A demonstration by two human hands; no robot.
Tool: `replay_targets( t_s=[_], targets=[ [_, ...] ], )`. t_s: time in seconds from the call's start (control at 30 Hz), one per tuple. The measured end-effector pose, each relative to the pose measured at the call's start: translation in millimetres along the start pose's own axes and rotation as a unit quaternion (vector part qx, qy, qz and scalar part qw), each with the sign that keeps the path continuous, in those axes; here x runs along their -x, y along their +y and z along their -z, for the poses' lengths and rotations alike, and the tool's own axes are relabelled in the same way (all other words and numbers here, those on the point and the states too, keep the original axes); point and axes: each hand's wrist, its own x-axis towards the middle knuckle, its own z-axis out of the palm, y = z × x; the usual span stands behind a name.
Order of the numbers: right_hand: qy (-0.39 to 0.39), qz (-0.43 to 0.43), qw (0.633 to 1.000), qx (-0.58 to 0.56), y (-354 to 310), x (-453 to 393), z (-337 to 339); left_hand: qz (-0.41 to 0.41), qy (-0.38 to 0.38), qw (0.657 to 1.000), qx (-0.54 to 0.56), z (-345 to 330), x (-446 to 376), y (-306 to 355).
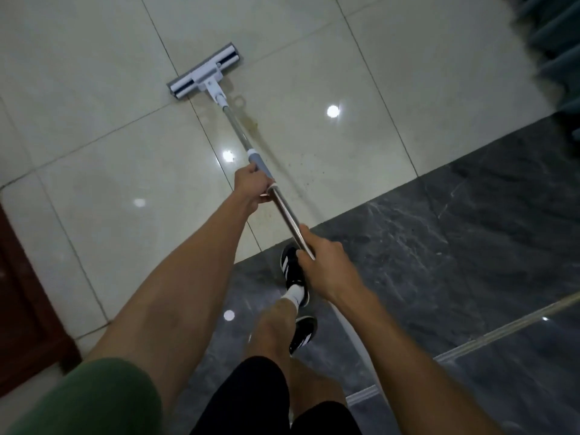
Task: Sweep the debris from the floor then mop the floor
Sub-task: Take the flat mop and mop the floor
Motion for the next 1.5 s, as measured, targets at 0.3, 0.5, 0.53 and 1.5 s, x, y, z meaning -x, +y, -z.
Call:
replay_targets(
  t_s=[0.3, 0.5, 0.53, 1.5],
  targets=[
    [-0.033, 0.010, 0.999, 0.038, -38, -82, 54, 0.024, 0.006, 0.998, 0.064, 0, -54, 76],
    [-0.067, 0.000, 0.997, 0.033, -20, -79, 70, 0.036, 0.011, 0.998, 0.048, -24, -45, 71],
    [-0.076, -0.001, 0.996, 0.037, -16, -76, 72, 0.039, 0.016, 0.998, 0.043, -27, -43, 68],
    [-0.182, 0.003, 0.956, 0.230, 289, 76, 354, 0.139, 0.027, 0.964, 0.226, -365, 149, -74]
  ],
)
